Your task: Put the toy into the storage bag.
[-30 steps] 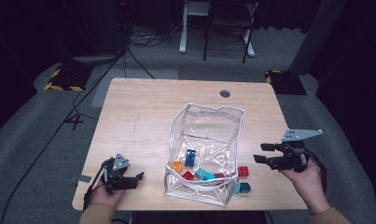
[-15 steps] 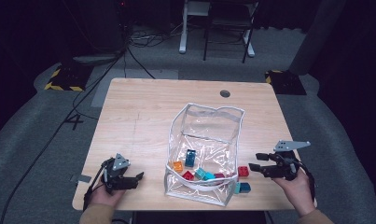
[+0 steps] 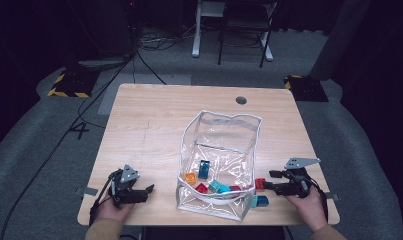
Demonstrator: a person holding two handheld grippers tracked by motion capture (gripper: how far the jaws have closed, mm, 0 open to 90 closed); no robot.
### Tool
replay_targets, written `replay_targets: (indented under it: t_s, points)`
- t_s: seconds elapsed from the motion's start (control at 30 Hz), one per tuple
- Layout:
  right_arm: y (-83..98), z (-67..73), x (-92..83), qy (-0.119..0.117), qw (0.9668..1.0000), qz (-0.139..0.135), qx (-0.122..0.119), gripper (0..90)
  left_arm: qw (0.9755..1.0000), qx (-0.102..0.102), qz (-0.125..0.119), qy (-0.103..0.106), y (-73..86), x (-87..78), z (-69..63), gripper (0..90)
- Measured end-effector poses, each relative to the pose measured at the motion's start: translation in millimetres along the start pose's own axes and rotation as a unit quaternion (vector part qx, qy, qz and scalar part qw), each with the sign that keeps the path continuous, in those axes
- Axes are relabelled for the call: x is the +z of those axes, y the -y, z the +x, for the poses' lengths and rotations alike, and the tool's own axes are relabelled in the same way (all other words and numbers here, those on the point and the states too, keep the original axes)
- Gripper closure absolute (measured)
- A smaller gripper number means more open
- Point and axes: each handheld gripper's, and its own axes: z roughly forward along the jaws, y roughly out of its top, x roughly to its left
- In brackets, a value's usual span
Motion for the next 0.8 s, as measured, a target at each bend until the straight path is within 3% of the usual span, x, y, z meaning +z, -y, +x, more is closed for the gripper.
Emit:
replay_targets:
  t_s: [0.43, 0.5, 0.7, 0.8]
  points:
    - [1.6, 4.9, 17.5, -0.001, 0.9998, 0.016, -0.015, 39.2, 1.0, 0.0, 0.001, 0.0, -0.1, -0.1, 0.0, 20.0]
    - [2.3, 5.7, 20.1, 0.006, 0.9995, 0.021, -0.022, 39.4, 1.0, 0.0, 0.001, 0.0, -0.1, -0.1, 0.0, 20.0]
    - [2.3, -1.5, 23.5, 0.022, 0.9995, 0.022, -0.011, 41.5, 1.0, 0.0, 0.0, 0.0, 0.0, 0.0, 0.0, 20.0]
    - [0.2, -5.8, 25.8, 0.035, 0.999, 0.025, -0.015, 46.9, 1.0, 0.0, 0.001, 0.0, 0.0, -0.1, 0.0, 20.0]
